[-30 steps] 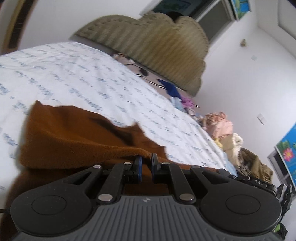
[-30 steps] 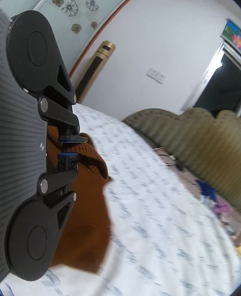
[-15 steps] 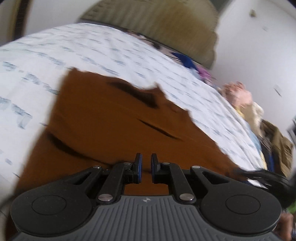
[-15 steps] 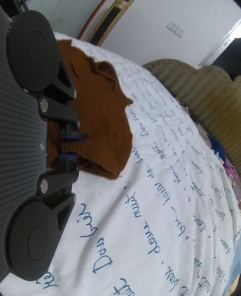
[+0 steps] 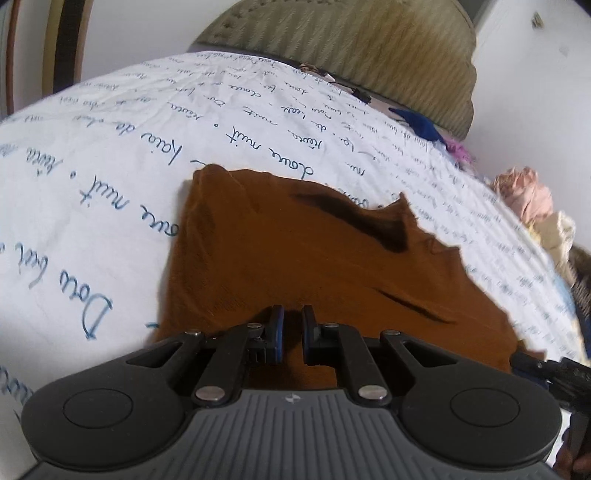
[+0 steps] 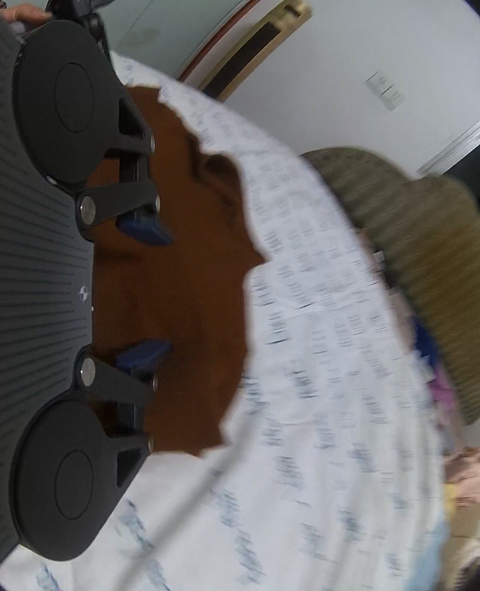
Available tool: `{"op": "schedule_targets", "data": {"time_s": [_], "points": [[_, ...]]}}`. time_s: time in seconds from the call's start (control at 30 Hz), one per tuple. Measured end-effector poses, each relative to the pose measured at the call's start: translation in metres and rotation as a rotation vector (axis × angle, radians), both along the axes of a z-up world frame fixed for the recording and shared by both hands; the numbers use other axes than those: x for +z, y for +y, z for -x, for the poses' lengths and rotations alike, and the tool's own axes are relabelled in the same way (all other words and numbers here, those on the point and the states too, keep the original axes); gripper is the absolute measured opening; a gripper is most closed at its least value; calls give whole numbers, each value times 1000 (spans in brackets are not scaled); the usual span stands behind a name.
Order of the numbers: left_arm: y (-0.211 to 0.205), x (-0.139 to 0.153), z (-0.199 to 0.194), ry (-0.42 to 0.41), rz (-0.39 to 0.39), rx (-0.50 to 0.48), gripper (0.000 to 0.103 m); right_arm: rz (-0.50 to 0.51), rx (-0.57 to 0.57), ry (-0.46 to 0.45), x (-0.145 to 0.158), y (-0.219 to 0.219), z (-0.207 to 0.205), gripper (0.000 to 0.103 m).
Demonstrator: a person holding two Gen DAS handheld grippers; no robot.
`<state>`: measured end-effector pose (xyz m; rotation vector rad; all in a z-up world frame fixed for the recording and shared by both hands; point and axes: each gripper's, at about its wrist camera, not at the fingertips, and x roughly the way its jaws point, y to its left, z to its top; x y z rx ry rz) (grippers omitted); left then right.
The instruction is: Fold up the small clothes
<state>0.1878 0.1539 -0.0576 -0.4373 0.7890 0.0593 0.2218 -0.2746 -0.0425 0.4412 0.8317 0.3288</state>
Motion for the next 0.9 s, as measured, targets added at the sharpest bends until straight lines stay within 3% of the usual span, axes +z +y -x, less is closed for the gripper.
{"op": "schedule_targets", "data": {"time_s": [0.03,0.07,0.1,0.13,0.2,0.27,0.33,0.57,0.77,0.9], "points": [[1,0,-1,2,2,1,9,21,-12,14,-10,1,-3,44],[1,1,-2,7,3,0,9,12,-33,9,-15,-3,-5,33],[0,3,-2,12,-9,-5,9,-7,-59,28,-16,-8,-7,31],[-1,6,-3,13,-25,-8,10,-38,-79,56,-11,-13,-7,32],[-3,12,-6,18,-44,-4,10,-15,-85,-11,9,-9,0,37],[-4,18,-11,13,-39,-16,10,24,-36,-72,27,9,2,37],[-8,26,-16,-5,-56,-25,10,-15,37,-63,31,32,-7,37],[-5,26,-23,-11,-190,-16,10,9,261,60,-2,159,-69,37],[9,22,-15,-9,-213,-17,10,166,259,-28,0,228,-116,37],[19,23,-11,4,-209,1,10,210,255,-5,-5,244,-157,41]]}}
